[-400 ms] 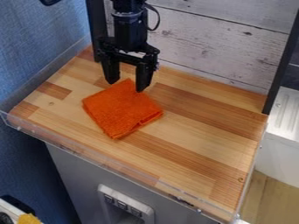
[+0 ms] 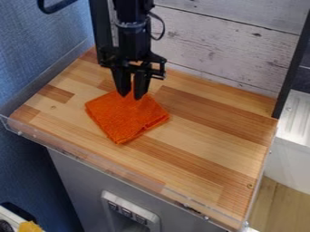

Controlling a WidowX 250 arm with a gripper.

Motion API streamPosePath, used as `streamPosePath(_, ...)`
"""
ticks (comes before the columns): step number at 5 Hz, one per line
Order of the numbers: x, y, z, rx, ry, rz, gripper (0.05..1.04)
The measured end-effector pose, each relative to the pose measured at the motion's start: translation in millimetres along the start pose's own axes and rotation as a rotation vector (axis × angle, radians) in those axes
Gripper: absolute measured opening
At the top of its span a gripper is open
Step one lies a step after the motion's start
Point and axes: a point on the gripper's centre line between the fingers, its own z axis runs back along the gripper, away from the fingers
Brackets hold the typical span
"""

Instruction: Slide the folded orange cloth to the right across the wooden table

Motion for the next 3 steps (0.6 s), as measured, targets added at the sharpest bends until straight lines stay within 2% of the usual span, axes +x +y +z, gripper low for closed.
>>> streamPosePath(1,-1,0,-10,0.003,-0.029,0.088,0.150)
streamPosePath(2,-5,1,-23,0.003,-0.052,0.173,0.066)
streamPosePath(3,-3,2,-29,0.003,-0.096,0.246,0.063)
